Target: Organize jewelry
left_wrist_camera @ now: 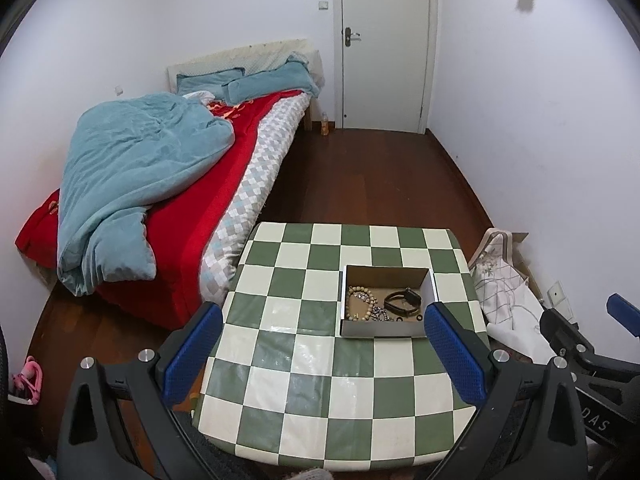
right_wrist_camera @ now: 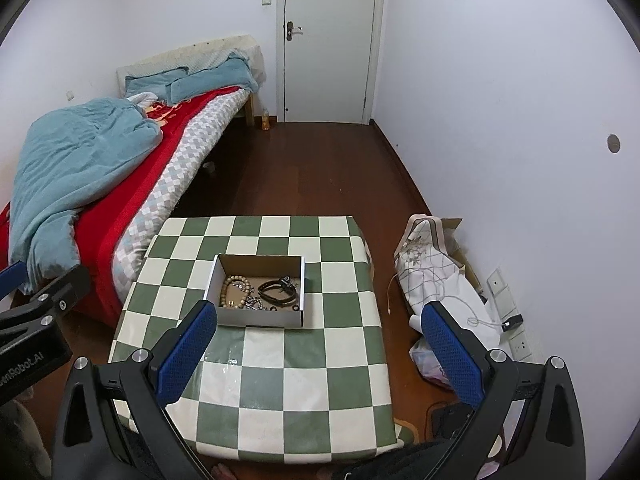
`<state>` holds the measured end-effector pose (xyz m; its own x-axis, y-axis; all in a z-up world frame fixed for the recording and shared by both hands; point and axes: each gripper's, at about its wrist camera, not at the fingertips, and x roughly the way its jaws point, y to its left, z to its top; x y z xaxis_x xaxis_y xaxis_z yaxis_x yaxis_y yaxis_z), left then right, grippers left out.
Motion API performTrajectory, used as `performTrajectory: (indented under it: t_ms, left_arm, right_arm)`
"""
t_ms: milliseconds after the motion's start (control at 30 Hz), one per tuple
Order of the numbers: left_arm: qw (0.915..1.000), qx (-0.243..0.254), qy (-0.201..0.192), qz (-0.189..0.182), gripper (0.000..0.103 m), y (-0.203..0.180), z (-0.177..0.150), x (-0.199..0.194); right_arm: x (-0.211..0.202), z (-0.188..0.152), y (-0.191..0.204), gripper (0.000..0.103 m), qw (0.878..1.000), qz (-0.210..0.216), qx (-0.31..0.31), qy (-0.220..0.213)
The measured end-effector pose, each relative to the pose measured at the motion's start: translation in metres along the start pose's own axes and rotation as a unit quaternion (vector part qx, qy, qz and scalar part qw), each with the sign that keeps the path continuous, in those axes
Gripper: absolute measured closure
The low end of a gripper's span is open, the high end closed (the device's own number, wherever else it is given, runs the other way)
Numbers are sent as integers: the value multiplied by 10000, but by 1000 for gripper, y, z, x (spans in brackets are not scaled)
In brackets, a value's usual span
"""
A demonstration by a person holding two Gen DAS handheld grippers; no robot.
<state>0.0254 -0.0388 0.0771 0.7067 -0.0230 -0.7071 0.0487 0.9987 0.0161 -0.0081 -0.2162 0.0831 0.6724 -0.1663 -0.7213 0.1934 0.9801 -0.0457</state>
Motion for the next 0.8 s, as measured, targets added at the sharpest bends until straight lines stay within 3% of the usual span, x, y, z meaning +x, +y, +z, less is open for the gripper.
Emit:
performTrajectory:
  t_ms: [300,800]
  left_arm:
    - [9997,-11,253,74,0,1,1,22]
    - [9995,23,286,105,0,3,4,27]
  right_arm:
    - [25,7,6,0,9998,-41,-38,180]
    - [35,10,11,0,9996,-13,-89,265]
